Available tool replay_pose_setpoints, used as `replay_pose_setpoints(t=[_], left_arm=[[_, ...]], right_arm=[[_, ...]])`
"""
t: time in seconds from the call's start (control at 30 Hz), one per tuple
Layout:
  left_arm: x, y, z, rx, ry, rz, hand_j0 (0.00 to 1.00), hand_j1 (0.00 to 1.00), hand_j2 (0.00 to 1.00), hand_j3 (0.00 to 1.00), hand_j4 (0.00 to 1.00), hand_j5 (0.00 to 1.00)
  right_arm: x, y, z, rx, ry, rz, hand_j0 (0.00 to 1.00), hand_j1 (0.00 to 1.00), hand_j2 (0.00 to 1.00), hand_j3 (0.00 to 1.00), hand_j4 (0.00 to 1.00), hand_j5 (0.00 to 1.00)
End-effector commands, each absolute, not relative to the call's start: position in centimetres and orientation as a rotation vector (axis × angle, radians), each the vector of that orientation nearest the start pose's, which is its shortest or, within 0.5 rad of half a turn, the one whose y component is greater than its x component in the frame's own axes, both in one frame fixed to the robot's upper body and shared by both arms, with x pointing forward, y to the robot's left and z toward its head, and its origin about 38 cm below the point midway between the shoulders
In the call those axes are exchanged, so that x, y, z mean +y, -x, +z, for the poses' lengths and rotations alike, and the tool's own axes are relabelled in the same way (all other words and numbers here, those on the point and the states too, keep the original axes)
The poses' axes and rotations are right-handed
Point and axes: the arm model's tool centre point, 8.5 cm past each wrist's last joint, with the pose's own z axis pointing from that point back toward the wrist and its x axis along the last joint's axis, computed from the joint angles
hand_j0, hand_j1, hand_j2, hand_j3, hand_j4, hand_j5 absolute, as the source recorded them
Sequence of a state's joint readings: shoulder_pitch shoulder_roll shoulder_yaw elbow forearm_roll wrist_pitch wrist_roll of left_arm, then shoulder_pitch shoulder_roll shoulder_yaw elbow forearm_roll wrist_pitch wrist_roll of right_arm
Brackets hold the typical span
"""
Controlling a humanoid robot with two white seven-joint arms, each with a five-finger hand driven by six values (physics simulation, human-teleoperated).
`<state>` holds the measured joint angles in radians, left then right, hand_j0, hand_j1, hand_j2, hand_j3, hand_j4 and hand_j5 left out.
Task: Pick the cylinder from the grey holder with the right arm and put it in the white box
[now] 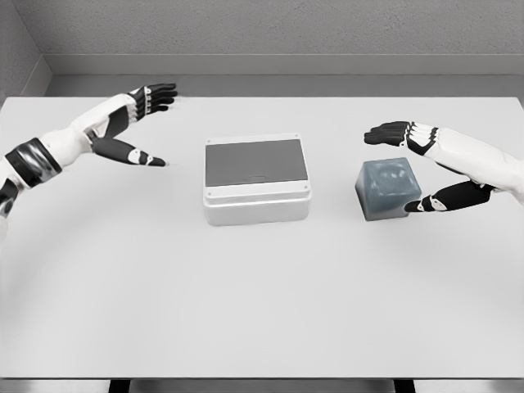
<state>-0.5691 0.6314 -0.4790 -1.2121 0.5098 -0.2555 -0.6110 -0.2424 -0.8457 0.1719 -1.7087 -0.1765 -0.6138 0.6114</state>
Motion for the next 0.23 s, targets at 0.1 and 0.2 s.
replay_pose_setpoints(t=[0.1, 0.2], left_arm=[[36.5, -46.3, 21.1, -1.618, 0.202, -0.931, 1.00, 1.00, 1.00, 1.00, 1.00, 1.00], [38.4, -46.0, 21.7, -1.622, 0.161, -0.909, 1.00, 1.00, 1.00, 1.00, 1.00, 1.00]], right_arm=[[-32.6, -35.9, 26.2, -1.898, 0.014, 1.591, 1.00, 1.00, 1.00, 1.00, 1.00, 1.00], [-32.6, -35.9, 26.2, -1.897, 0.014, 1.590, 1.00, 1.00, 1.00, 1.00, 1.00, 1.00]])
